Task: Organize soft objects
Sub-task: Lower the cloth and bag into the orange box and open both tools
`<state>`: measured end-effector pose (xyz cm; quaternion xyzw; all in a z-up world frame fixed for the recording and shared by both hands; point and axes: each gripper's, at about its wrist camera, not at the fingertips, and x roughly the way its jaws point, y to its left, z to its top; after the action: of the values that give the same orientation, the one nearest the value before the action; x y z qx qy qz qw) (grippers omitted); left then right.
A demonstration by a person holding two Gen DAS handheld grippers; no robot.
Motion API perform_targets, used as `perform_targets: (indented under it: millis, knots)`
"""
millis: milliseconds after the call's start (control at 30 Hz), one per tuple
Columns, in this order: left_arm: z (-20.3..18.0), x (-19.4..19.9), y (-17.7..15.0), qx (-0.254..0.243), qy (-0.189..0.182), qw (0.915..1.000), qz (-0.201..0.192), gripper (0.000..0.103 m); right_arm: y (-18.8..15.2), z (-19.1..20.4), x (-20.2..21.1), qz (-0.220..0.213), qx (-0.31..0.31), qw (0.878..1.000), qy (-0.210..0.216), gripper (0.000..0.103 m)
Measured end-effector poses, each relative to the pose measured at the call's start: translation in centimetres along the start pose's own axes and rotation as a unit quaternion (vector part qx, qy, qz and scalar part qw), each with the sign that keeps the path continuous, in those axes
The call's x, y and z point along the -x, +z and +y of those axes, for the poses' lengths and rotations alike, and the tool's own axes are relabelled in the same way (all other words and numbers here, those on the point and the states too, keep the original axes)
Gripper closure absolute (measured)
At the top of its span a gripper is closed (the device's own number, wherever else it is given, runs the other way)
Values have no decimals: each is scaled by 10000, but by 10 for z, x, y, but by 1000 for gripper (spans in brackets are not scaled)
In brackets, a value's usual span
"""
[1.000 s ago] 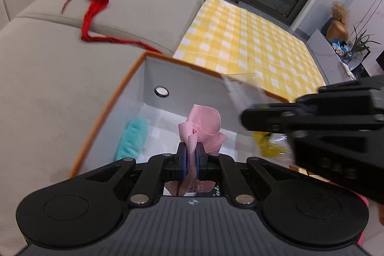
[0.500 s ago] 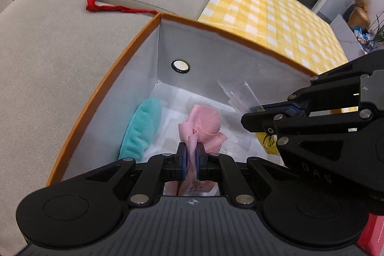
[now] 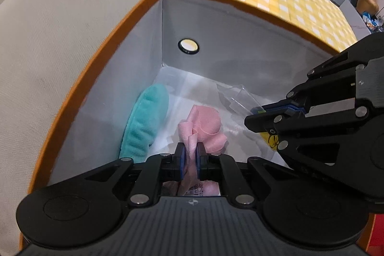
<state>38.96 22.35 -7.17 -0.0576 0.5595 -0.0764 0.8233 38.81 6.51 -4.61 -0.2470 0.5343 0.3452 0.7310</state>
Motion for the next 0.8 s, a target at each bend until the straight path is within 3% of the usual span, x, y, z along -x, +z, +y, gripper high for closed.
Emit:
perform_targets:
  millis: [167,233,333,533,667,800]
  knots:
    - [2,-2,0,-25,102,9999,47,91,2,-3,-10,84,-24,9999,50,103]
    - [2,-4,1,-31,177,9998,73,82,2,-5,-16,150,-93,9998,105,102]
    - [7,-2,1,128,81,9999,65,80,2,-4,-24,304,-33,9995,126,101]
    - [5,1,3,154,137,9998,74,78,2,6,-26,427,178,9989,39,79]
    - [8,10,6,215,59,9998,-13,77,2,10,-26,443,256,9987,-20,71]
    - [8,18,7,226,76,9997,-92,76,4,15,-20,358,246,9991,-15,70]
